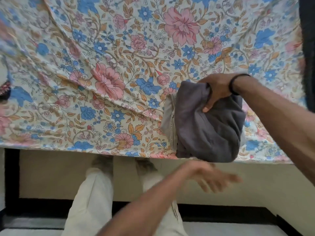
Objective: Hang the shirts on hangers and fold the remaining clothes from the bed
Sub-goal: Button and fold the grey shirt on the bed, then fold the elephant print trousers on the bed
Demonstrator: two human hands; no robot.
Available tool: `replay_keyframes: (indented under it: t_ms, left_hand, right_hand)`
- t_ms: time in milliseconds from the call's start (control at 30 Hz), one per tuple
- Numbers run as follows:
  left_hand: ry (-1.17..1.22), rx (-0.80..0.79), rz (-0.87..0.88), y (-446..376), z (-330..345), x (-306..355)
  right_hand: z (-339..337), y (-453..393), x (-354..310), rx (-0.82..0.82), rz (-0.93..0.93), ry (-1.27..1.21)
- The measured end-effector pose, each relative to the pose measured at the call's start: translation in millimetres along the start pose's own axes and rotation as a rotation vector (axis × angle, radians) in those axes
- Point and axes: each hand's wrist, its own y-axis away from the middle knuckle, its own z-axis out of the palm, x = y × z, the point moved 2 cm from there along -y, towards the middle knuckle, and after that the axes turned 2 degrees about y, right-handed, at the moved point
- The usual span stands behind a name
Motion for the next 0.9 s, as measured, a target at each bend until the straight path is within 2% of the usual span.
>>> replay_keyframes:
  t_ms: [33, 67, 100, 133, 167, 200, 233, 267, 333, 467, 600, 667, 733, 767, 800, 833, 900]
  left_hand:
    - [-0.133, -0.009, 0.010, 18, -18, -9]
    - [-0.167, 0.070, 0.000, 40, -37, -16]
    - [-0.102, 0.244, 0.008, 61, -59, -27]
    - [0.043, 0.485, 0.057, 80, -83, -39]
    - [0.209, 0.740, 0.170, 91, -108, -53]
    - [0.369, 0.925, 0.296, 99, -124, -65]
    - [0.485, 1.005, 0.408, 104, -130, -73]
    - [0.559, 0.987, 0.512, 102, -129, -75]
    - [0.578, 0.902, 0.539, 83, -116, -71]
    - [0.579, 0.694, 0.538, 61, -82, -40]
    - [0.282, 0.644, 0.391, 72, -82, -39]
    - [0.209, 0.747, 0.263, 77, -94, -59]
    - [0.189, 1.034, 0.178, 81, -111, -82]
    - [0.161, 1.197, 0.170, 90, -117, -87]
    - [0.134, 1.297, 0.193, 96, -119, -86]
    - [0.109, 1.324, 0.257, 104, -120, -83]
    - [0.045, 1.263, 0.374, 124, -123, -76]
  right_hand:
    - [3, 12, 3, 0.148, 0.057, -0.021]
    - [11, 30, 5, 0.321, 0.102, -0.102]
    - [24, 50, 6, 0.519, 0.121, -0.247]
    - [44, 70, 6, 0.708, 0.139, -0.451]
    - [69, 90, 5, 0.839, 0.194, -0.675]
    - [98, 107, 4, 0.878, 0.275, -0.882]
    - [127, 117, 1, 0.840, 0.333, -1.042]
    - [150, 121, -3, 0.750, 0.351, -1.157]
    - [182, 116, -14, 0.607, 0.356, -1.182]
    - [188, 93, -11, 0.754, 0.369, -1.234]
    - [182, 84, 9, 0.762, 0.409, -1.282]
    - [187, 81, -1, 0.743, 0.455, -1.226]
    - [196, 76, -19, 0.772, 0.528, -1.143]
    - [198, 74, -26, 0.793, 0.557, -1.124]
    - [203, 74, -25, 0.806, 0.576, -1.117]
    - [201, 74, -25, 0.808, 0.587, -1.115]
    - [190, 81, -28, 0.804, 0.619, -1.111]
